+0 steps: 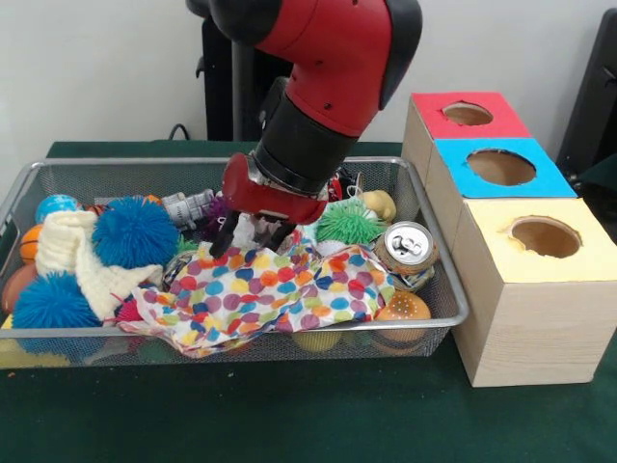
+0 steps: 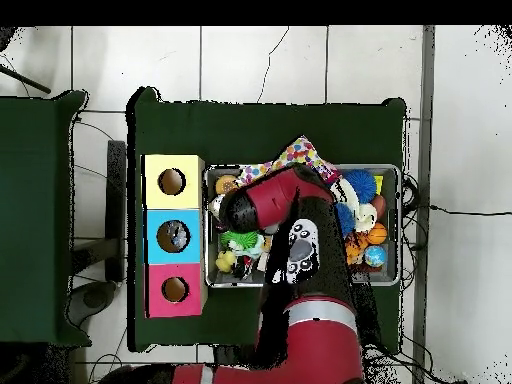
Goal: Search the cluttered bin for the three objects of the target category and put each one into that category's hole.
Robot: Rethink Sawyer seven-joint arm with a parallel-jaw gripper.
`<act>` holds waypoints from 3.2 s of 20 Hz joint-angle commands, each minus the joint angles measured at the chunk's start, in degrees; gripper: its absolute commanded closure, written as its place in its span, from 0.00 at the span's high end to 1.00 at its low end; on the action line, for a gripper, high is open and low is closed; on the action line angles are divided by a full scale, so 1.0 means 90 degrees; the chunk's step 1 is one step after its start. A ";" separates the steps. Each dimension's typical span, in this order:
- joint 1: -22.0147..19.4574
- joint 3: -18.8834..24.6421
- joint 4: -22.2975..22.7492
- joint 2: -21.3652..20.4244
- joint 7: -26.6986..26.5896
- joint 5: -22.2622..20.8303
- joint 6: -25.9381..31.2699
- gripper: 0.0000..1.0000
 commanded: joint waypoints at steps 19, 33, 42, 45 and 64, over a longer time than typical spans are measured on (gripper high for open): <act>-0.0344 0.0320 -0.3011 0.1607 0.1332 0.2193 0.0696 1.00; -0.0248 -0.0046 -0.2410 0.1339 0.1365 0.2344 0.0077 0.00; -0.0017 -0.0440 -0.3476 0.0547 0.0232 0.2676 0.3184 0.00; -0.0057 -0.0338 -0.3942 0.0643 0.0146 0.2743 0.3725 0.00; -0.0168 -0.0203 -0.2591 0.0024 0.0418 0.2691 0.2622 0.00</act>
